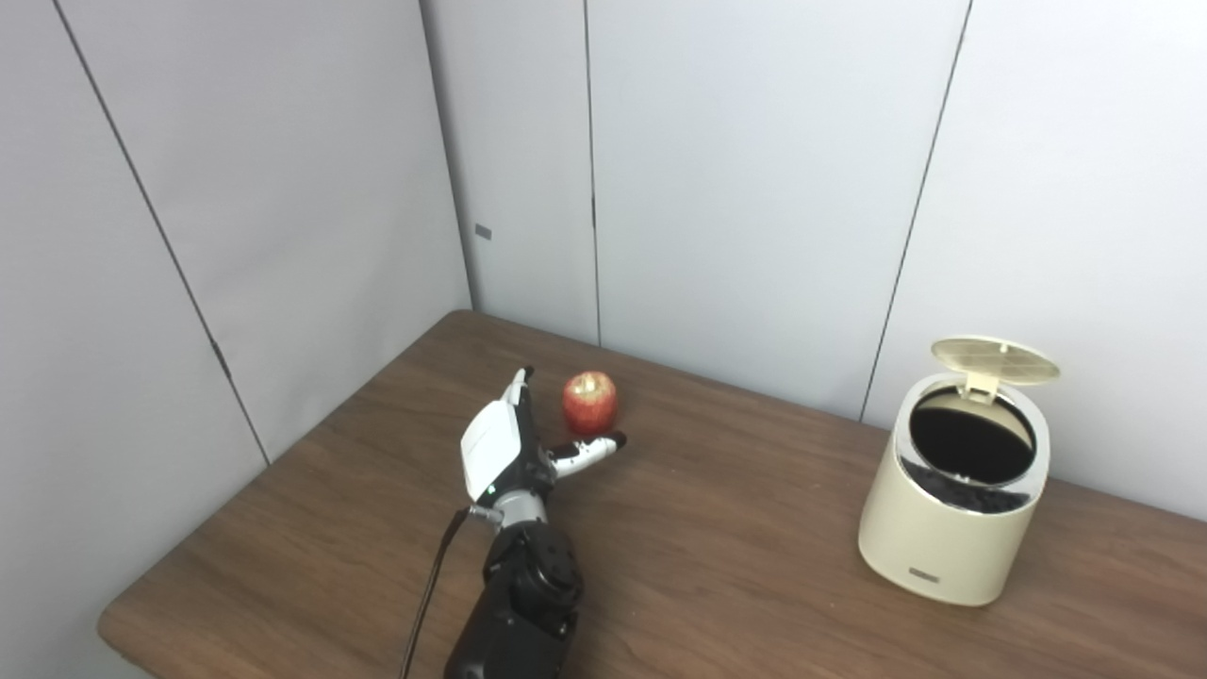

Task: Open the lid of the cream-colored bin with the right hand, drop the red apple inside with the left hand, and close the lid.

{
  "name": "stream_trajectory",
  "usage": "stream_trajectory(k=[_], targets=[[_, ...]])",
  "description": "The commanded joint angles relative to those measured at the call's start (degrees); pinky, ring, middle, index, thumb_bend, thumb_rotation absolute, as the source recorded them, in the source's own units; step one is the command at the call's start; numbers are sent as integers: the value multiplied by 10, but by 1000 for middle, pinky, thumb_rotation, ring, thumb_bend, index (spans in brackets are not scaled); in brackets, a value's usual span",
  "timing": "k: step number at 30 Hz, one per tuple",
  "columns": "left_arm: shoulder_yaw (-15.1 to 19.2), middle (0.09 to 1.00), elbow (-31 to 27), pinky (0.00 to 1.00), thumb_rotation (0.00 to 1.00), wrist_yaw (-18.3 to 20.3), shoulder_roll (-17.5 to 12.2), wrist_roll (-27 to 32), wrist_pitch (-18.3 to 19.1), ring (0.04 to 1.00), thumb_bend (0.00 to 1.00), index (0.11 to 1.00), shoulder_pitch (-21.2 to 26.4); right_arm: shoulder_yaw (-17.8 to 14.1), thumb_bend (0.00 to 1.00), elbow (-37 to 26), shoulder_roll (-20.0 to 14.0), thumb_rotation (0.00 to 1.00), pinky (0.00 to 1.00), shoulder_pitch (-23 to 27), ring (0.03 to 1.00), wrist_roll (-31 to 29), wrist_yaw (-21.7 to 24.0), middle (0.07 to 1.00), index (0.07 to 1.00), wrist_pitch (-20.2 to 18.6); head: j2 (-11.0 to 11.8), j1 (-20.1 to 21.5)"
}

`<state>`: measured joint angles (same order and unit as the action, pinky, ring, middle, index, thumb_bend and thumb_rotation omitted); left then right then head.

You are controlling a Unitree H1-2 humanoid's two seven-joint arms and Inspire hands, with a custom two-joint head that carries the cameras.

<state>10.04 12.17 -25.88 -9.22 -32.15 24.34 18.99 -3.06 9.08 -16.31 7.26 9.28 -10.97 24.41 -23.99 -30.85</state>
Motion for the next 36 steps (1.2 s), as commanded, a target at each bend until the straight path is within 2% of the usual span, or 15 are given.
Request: stream_trajectory(k=[1,7,9,12,14,20,24,29,32,36], targets=[[-5,916,-7,685,343,9,-11,-4,16,847,1000,942,30,2,699,28,0,930,529,-24,709,5,0,746,717,25,0,1],[13,863,3,623,352,61,-8,0,26,792,1000,902,40,5,730,28,0,924,533,-25,707,-10,5,744,716,25,-1,3],[18,867,8,632,365,78,-7,-11,26,797,1000,897,43,5,741,28,-1,928,529,-25,706,-5,3,743,714,25,-1,3],[23,827,14,589,367,97,-6,-32,26,740,1000,874,48,7,747,28,-1,943,527,-25,705,2,-1,743,715,25,-1,6],[27,775,18,524,361,108,-5,-39,26,661,1000,852,52,7,749,29,-1,949,527,-24,704,2,-2,743,716,25,-1,7],[38,774,27,535,342,139,1,-55,26,682,1000,863,65,7,764,28,-2,947,521,-25,699,-2,-1,738,711,25,-4,10],[43,797,45,551,361,164,1,-97,26,709,1000,860,77,4,775,24,-1,947,516,-26,691,-2,-3,729,703,25,-4,13],[32,740,50,522,332,172,-6,-115,26,665,1000,801,85,4,776,14,1,955,510,-31,689,2,-3,729,706,25,-6,15],[24,725,53,502,327,176,-10,-122,26,639,1000,804,90,4,785,14,1,954,510,-32,686,-1,-3,728,705,25,-6,18],[31,741,56,531,316,188,-1,-142,26,669,1000,815,101,5,789,9,2,955,506,-33,682,5,-3,728,707,25,-5,22]])
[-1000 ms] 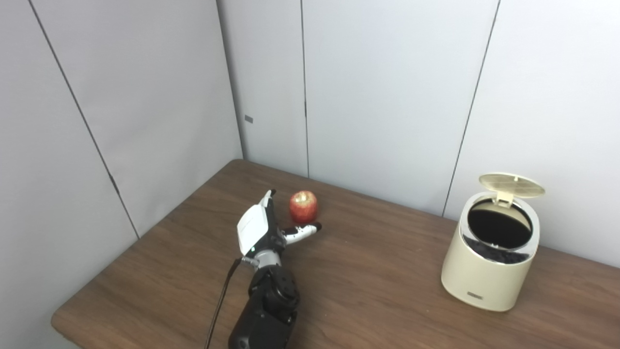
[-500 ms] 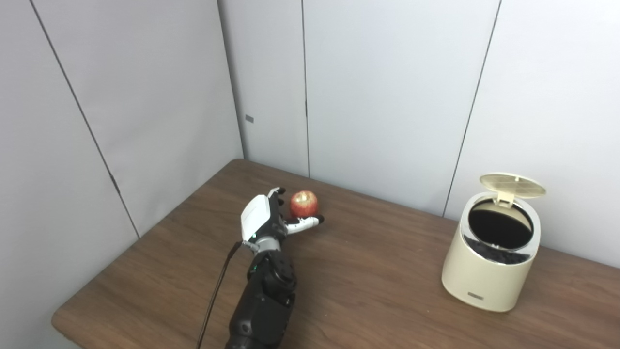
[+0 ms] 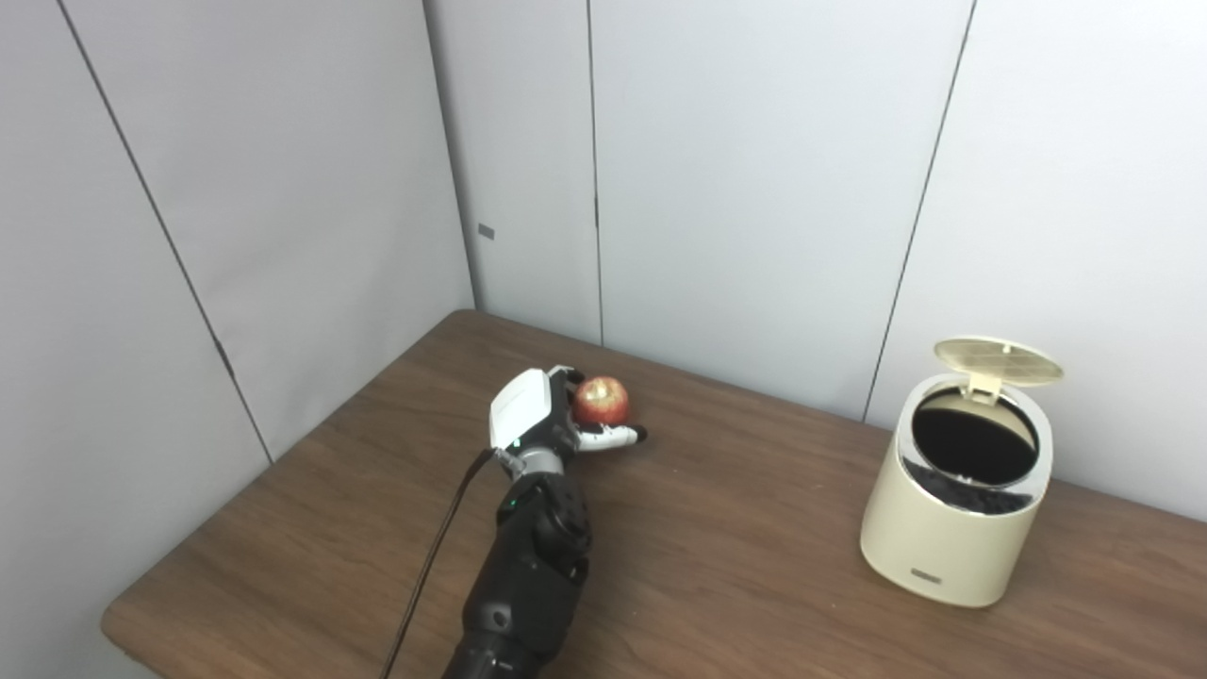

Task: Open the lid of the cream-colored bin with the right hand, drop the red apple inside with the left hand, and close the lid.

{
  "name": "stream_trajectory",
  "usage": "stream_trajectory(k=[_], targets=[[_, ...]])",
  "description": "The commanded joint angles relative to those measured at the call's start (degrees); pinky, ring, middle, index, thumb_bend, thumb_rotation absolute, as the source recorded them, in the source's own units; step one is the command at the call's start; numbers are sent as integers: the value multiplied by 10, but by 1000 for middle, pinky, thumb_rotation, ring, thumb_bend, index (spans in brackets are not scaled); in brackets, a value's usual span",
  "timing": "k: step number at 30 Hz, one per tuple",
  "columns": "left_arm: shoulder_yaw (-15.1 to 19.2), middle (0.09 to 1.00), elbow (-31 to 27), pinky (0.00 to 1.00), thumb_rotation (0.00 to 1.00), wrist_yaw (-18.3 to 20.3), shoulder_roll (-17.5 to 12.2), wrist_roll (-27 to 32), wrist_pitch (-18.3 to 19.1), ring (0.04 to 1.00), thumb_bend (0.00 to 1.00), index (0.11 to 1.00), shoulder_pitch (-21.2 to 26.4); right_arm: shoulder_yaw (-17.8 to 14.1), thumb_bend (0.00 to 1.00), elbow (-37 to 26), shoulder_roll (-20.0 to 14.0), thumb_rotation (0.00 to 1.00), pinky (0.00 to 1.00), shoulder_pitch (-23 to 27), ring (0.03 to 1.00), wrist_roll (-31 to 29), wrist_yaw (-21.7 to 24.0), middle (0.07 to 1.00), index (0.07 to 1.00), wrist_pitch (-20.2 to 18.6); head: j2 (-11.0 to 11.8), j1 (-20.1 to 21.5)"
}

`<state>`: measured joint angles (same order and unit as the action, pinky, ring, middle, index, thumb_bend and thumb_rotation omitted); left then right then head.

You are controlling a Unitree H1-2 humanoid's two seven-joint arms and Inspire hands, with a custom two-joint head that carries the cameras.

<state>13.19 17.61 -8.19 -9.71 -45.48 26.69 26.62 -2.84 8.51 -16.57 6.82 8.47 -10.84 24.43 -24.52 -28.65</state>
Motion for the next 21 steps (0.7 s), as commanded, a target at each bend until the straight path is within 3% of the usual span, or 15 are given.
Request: stream_trajectory(k=[1,8,11,15,16,17,18,21], targets=[[1,736,5,533,314,12,5,-13,2,668,1000,807,28,4,793,16,4,957,506,-29,682,13,-6,728,708,25,0,0],[8,688,35,487,261,19,11,-58,2,614,1000,751,44,-1,801,8,10,953,500,-33,680,13,-3,726,706,23,0,7],[7,605,56,399,223,24,13,-114,2,512,1000,648,53,-3,808,6,14,936,493,-34,672,5,1,721,697,23,-1,8],[-16,535,79,323,133,7,6,-162,2,430,972,613,58,-4,815,2,16,930,492,-36,674,3,5,723,695,22,0,13],[-22,493,85,289,77,-1,4,-170,2,388,917,616,59,-5,817,1,17,933,492,-36,675,4,5,724,697,22,0,14],[-28,487,90,268,39,-6,2,-174,2,363,738,627,60,-5,817,0,17,934,492,-36,677,5,6,726,698,22,-1,14],[-36,483,91,246,20,-6,-1,-176,2,337,645,639,58,-6,818,-1,18,934,493,-36,678,5,7,727,699,22,-1,15],[-60,476,91,207,1,-9,-9,-188,2,289,555,653,51,-7,815,-1,19,934,494,-36,680,7,5,727,702,23,-1,15]])
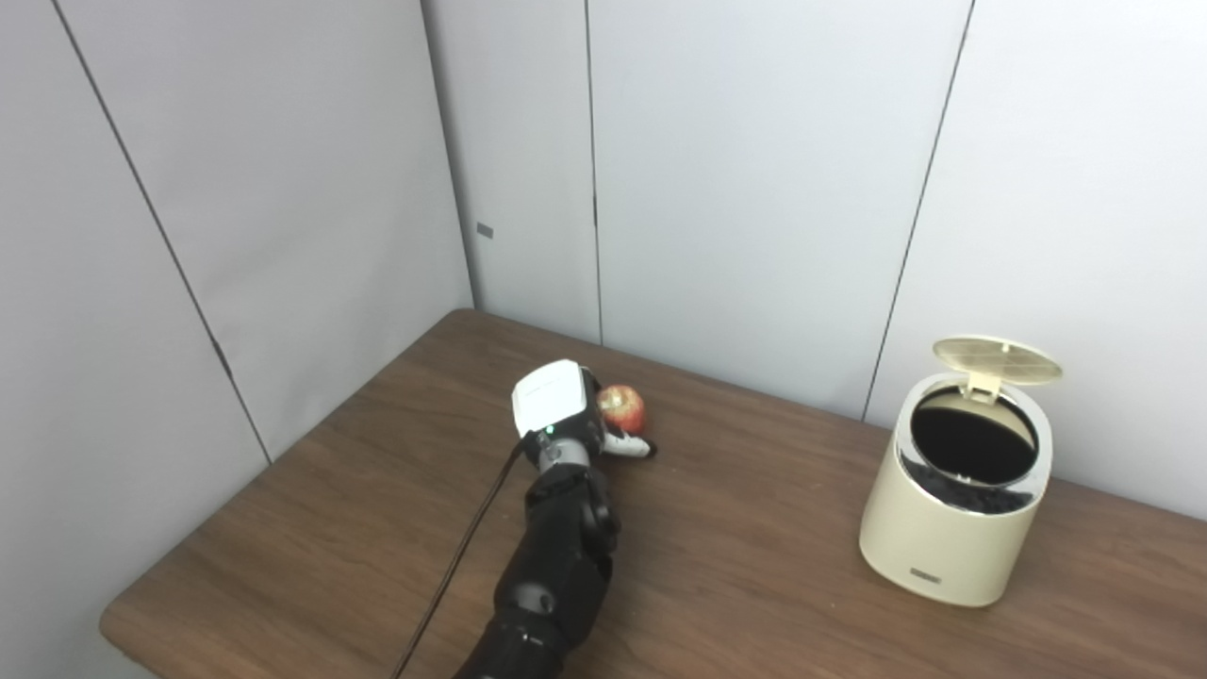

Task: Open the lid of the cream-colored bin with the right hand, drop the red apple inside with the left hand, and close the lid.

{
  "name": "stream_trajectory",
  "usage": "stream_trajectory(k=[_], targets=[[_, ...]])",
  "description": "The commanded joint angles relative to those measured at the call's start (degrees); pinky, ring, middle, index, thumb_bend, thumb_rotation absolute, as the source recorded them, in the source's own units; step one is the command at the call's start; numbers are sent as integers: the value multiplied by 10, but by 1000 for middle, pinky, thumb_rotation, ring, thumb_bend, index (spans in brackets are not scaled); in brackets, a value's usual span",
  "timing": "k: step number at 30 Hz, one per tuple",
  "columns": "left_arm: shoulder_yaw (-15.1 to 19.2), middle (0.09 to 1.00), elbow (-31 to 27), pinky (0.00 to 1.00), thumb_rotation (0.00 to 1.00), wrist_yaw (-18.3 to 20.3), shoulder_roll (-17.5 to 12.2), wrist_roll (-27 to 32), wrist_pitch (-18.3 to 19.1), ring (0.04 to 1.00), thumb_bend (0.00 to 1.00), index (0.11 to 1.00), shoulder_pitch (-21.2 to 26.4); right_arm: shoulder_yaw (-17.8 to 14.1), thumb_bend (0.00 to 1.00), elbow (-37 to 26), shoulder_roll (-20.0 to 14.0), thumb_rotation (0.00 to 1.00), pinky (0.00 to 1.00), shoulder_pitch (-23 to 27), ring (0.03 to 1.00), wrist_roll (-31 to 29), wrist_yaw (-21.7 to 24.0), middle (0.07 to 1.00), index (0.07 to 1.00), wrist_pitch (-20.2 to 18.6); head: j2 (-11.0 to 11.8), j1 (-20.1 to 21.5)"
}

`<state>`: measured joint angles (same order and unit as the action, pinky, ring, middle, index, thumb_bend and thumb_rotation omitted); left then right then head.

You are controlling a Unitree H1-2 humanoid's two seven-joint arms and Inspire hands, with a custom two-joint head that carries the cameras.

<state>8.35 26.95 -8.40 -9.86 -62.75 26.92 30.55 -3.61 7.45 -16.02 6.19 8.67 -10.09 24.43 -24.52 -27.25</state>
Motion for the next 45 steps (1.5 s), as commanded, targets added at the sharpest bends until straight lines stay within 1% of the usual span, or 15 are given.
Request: stream_trajectory(k=[1,4,13,16,20,21,23,26,27,29,32,35,37,39,45], targets=[[-18,493,-2,234,0,-9,-10,-20,0,358,524,622,10,1,808,11,13,930,496,-29,681,5,-3,729,704,23,-1,1],[-29,464,-2,261,0,-4,-17,-24,0,369,495,573,7,1,810,10,16,919,499,-29,683,-2,0,730,704,23,0,4],[-41,448,-34,238,0,6,-32,-15,0,357,496,529,-9,4,789,3,29,899,505,-29,686,1,2,735,705,23,4,33],[-49,443,-122,213,0,-4,-30,40,-13,352,497,524,-43,4,769,-9,37,894,509,-32,689,5,2,737,707,15,0,50],[-57,430,-256,172,0,-32,-4,103,-50,355,498,515,-104,4,695,-22,46,879,548,-33,717,7,5,757,724,5,-4,82],[-59,450,-278,136,0,-39,1,115,-59,256,511,497,-117,6,666,-25,49,878,562,-34,726,10,4,764,731,4,-3,92],[-66,467,-312,99,0,-45,8,126,-67,167,522,482,-137,7,604,-34,54,876,580,-36,740,23,3,772,743,-1,-4,102],[-79,406,-368,143,0,-50,18,146,-92,214,518,492,-169,7,430,-54,66,905,630,-41,775,50,-4,792,768,-22,-6,131],[-80,433,-380,192,0,-51,19,156,-102,296,510,496,-176,7,376,-63,73,866,640,-43,779,53,-4,794,768,-32,-7,142],[-82,475,-401,266,0,-54,22,175,-122,387,505,487,-190,8,277,-74,84,786,640,-44,772,67,-8,791,763,-42,-6,156],[-98,491,-413,306,0,-71,20,179,-169,425,504,473,-210,12,179,-93,97,677,652,-46,775,94,-10,791,766,-61,-6,175],[-115,488,-411,322,0,-95,11,178,-226,433,504,479,-225,19,120,-105,109,437,685,-47,786,107,-10,793,768,-71,-7,198],[-121,480,-414,309,0,-99,12,175,-241,420,504,494,-232,22,109,-107,115,238,696,-47,788,111,-11,791,764,-69,-8,207],[-125,475,-416,287,0,-96,16,175,-249,403,502,512,-234,23,112,-109,121,134,702,-47,788,116,-13,790,763,-71,-8,215],[-132,471,-406,280,0,-95,18,202,-297,398,502,507,-223,32,136,-108,140,50,730,-47,802,128,-20,798,773,-82,-8,250]])
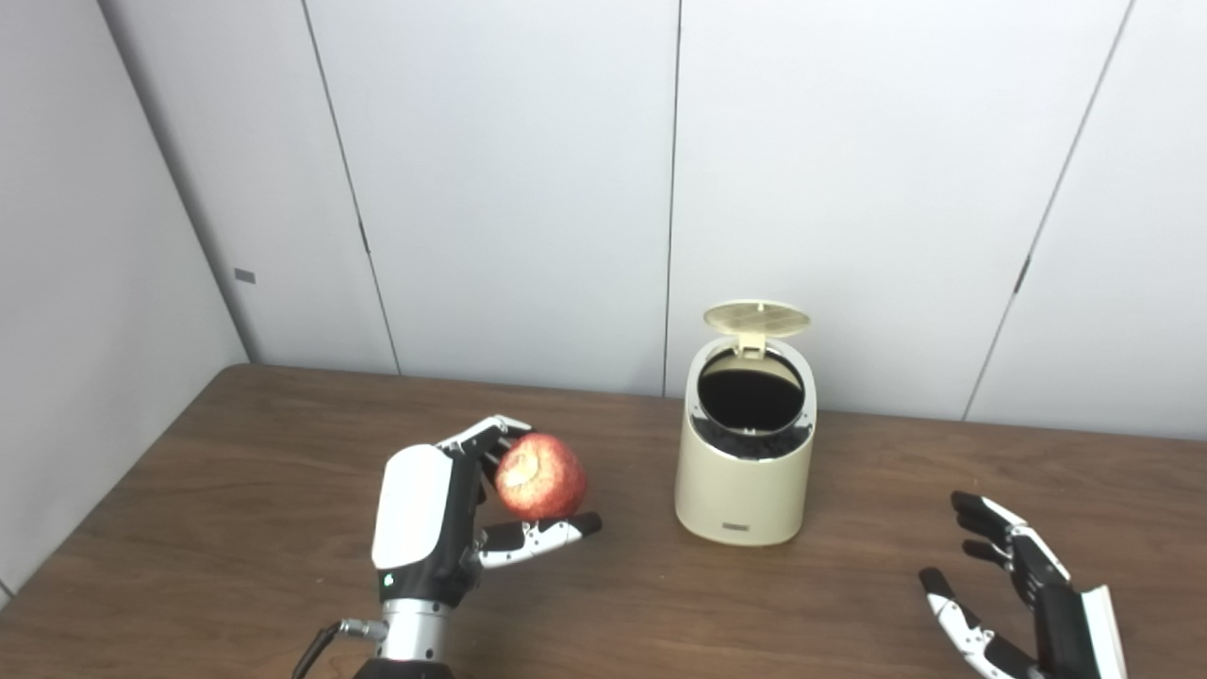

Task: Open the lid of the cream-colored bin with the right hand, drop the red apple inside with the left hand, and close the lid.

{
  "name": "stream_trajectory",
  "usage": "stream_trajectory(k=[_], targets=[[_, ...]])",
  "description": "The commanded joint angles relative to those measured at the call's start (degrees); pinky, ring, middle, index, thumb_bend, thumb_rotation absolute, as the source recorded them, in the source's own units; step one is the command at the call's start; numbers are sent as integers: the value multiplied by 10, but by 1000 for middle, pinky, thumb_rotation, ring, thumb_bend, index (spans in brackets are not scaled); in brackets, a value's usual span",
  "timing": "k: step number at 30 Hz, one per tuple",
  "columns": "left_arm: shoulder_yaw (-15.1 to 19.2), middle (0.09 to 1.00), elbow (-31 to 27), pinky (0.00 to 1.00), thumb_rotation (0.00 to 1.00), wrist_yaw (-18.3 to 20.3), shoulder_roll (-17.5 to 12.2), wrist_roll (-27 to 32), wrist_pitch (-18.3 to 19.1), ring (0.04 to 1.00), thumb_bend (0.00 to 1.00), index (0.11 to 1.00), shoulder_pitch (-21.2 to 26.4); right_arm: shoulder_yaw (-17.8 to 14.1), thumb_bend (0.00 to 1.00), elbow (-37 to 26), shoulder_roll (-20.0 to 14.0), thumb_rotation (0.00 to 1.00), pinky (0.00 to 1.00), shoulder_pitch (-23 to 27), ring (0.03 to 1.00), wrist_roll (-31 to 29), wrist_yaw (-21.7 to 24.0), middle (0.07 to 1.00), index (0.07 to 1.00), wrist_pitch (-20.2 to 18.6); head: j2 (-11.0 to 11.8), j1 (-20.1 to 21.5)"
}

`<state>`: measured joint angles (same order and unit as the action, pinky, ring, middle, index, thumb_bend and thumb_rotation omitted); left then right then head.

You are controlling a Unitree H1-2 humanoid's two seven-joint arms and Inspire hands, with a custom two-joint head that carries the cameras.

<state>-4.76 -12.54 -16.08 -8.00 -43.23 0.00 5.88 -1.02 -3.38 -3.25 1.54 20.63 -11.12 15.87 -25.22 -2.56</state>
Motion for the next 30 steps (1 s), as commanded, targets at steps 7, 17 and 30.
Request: stream_trajectory(k=[7,17,30], targets=[[-6,489,4,285,0,-6,13,24,-50,405,502,501,57,10,152,18,26,176,713,4,796,30,-30,793,774,-2,0,28],[-38,482,57,280,0,-17,41,6,-73,402,502,507,118,15,175,44,28,385,703,15,789,39,-52,787,774,-5,5,42],[-60,477,148,259,0,-38,53,-7,-89,390,501,511,201,27,187,49,35,419,682,15,769,53,-62,780,773,-15,7,67]])
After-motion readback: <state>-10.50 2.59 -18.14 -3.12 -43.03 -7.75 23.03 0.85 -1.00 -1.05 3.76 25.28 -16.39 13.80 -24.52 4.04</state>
